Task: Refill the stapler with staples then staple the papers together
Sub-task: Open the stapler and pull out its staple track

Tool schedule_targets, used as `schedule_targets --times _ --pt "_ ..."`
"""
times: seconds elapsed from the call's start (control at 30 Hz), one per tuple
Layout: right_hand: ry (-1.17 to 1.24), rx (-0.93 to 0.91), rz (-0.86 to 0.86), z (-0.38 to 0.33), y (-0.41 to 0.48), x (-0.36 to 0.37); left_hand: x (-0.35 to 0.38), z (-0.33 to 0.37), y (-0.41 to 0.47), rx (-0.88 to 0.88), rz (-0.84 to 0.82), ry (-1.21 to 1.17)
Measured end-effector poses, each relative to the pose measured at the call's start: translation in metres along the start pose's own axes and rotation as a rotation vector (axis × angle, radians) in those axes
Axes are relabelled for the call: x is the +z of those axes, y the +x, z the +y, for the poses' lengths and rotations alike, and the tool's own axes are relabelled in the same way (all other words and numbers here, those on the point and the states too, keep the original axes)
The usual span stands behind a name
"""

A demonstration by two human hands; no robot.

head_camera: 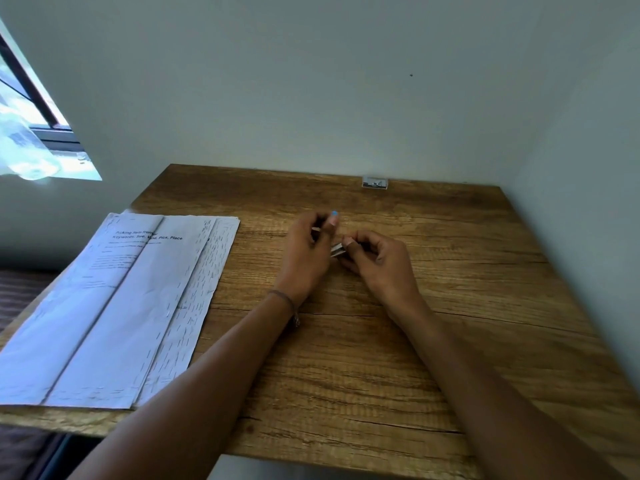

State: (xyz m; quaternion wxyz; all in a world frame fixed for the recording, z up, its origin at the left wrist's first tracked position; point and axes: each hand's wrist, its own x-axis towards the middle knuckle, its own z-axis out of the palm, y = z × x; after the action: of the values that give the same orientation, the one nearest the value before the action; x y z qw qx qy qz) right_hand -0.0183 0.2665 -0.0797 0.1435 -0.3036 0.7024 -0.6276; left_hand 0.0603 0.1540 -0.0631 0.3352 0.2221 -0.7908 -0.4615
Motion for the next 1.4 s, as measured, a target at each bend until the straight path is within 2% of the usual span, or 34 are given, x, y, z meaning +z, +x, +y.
schedule_targets --times 0.13,0.4,0.5,0.6,0.77,0.93,1.13,1.3,1.4 --pt "0.114 0.009 0.03 0.0 -0.001 -0.001 0.0 0.002 0.004 -0.018 0.047 -0.042" --pt "0.374 0.126 0.094 -0.004 0.007 -0.01 -0.023 -0.007 0.018 -0.102 0.27 -0.362" --pt "0.511 0.167 0.137 -0.006 0.012 -0.02 -0.034 -0.014 0.022 -0.13 0.244 -0.42" --pt "0.565 0.203 0.166 -0.006 0.016 -0.028 -0.046 -0.021 0.025 -0.196 0.119 -0.367" --pt "0.464 0.245 0.149 -0.003 0.018 -0.038 -0.064 -0.028 0.023 -0.066 -0.042 0.0" --pt "0.364 0.242 0.123 -0.003 0.018 -0.036 -0.072 -0.031 0.021 0.011 -0.131 0.211" --pt "0.268 0.232 0.053 -0.003 0.016 -0.039 -0.08 -0.04 0.022 0.01 -0.235 0.381" --pt "-0.128 0.099 -0.008 -0.005 0.013 -0.048 -0.084 -0.045 0.02 0.116 -0.239 0.449" --pt "-0.253 0.047 -0.053 -0.007 0.014 -0.053 -0.084 -0.044 0.021 0.17 -0.248 0.482"
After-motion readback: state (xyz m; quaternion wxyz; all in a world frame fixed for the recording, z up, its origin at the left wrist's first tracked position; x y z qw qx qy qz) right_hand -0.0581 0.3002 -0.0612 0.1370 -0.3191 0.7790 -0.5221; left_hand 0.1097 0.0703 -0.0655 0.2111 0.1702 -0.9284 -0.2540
